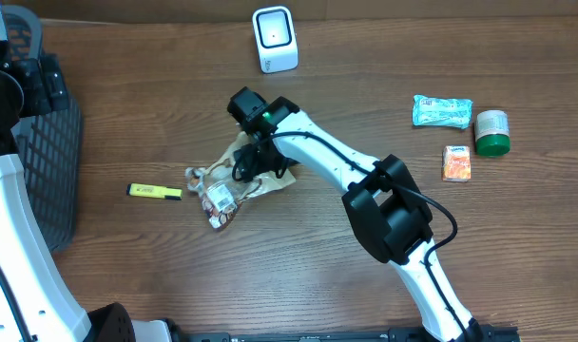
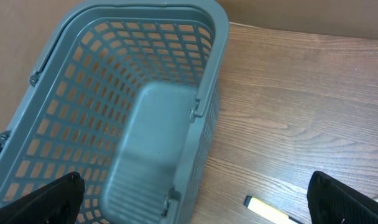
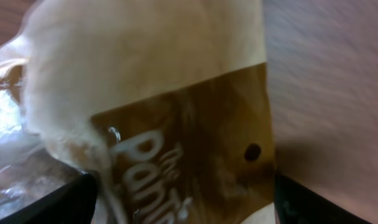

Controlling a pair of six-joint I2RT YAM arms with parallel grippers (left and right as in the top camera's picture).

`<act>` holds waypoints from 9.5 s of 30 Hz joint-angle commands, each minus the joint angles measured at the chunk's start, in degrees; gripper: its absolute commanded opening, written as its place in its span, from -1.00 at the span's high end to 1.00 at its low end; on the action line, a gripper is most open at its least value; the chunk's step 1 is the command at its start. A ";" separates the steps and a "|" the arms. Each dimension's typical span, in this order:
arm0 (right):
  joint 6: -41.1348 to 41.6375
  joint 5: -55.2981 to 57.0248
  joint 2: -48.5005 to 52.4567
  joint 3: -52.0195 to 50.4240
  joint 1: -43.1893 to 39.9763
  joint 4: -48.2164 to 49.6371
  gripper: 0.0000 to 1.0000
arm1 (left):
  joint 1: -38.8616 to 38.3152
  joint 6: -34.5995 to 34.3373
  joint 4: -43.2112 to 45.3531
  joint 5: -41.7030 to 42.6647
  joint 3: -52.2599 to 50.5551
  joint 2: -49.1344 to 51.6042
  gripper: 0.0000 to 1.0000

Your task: Scan the item barcode

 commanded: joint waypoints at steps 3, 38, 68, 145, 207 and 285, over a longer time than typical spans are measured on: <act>13.97 -0.94 0.87 -0.61 -3.54 -7.67 -0.93 | -0.42 0.81 0.17 -0.13 0.26 0.46 -1.00; -50.10 -15.72 0.92 3.41 -5.31 -18.40 -1.00 | -0.35 0.81 0.17 -0.11 0.26 0.46 -0.99; -19.96 -22.10 0.92 -8.09 -1.42 -2.10 0.35 | -0.50 0.81 0.17 -0.09 0.26 0.46 -1.00; -14.38 43.93 -29.90 -2.86 -10.62 25.53 0.92 | -0.50 0.81 0.17 -0.11 0.26 0.46 -1.00; -62.88 62.60 -2.10 -2.86 -4.94 70.05 0.92 | -0.50 0.81 0.17 -0.11 0.26 0.46 -1.00; -20.68 -23.30 -33.94 -6.99 -47.12 -21.86 -0.55 | -0.50 0.81 0.17 -0.11 0.26 0.46 -1.00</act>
